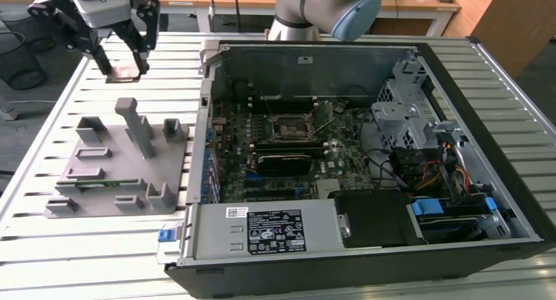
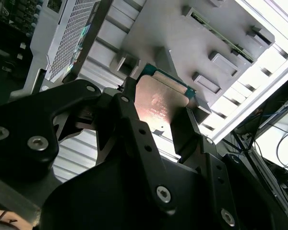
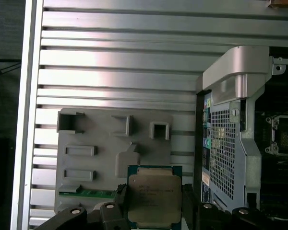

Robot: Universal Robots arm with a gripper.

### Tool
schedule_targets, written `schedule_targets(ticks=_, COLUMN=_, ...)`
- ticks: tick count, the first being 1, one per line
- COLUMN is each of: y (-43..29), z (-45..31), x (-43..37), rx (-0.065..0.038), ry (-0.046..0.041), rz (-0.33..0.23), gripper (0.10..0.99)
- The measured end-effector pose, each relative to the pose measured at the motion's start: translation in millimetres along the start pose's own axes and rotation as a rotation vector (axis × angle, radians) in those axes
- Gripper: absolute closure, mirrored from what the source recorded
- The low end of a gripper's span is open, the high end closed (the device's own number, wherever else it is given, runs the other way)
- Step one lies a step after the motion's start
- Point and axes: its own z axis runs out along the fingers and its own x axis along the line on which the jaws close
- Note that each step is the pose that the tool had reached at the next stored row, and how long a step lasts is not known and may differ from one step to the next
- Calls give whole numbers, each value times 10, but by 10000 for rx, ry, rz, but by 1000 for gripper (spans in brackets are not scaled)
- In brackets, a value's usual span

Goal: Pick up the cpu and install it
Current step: 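Pick up the cpu and move it towards the insertion slot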

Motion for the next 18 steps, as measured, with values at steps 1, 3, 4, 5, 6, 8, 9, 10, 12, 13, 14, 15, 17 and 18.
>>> schedule_targets(ticks=1, y=0, z=0, x=-9, rx=0, ry=0, rz=0, gripper=549)
schedule_targets(ticks=3, y=-1, z=-1, x=-29, rx=0, ry=0, rz=0, gripper=549)
schedule_targets(ticks=4, y=-1, z=-1, x=-38, rx=0, ry=0, rz=0, gripper=549)
schedule_targets(ticks=5, y=-1, z=-1, x=-48, rx=0, ry=0, rz=0, gripper=549)
schedule_targets(ticks=6, y=-2, z=-1, x=-57, rx=0, ry=0, rz=-1, gripper=549)
schedule_targets(ticks=8, y=-2, z=-1, x=-77, rx=0, ry=0, rz=0, gripper=549)
schedule_targets(ticks=9, y=-3, z=-1, x=-86, rx=0, ry=0, rz=-1, gripper=549)
schedule_targets(ticks=10, y=-3, z=-1, x=-95, rx=0, ry=0, rz=0, gripper=549)
schedule_targets(ticks=12, y=-3, z=-2, x=-114, rx=1, ry=1, rz=0, gripper=549)
schedule_targets(ticks=13, y=-3, z=-2, x=-123, rx=0, ry=0, rz=0, gripper=549)
schedule_targets(ticks=14, y=-4, z=-2, x=-132, rx=0, ry=0, rz=0, gripper=549)
schedule_targets(ticks=15, y=-4, z=-2, x=-140, rx=0, ry=0, rz=0, gripper=549)
schedule_targets(ticks=17, y=-4, z=-3, x=-159, rx=0, ry=1, rz=-1, gripper=549)
schedule_targets(ticks=18, y=-5, z=-3, x=-168, rx=1, ry=0, rz=0, gripper=549)
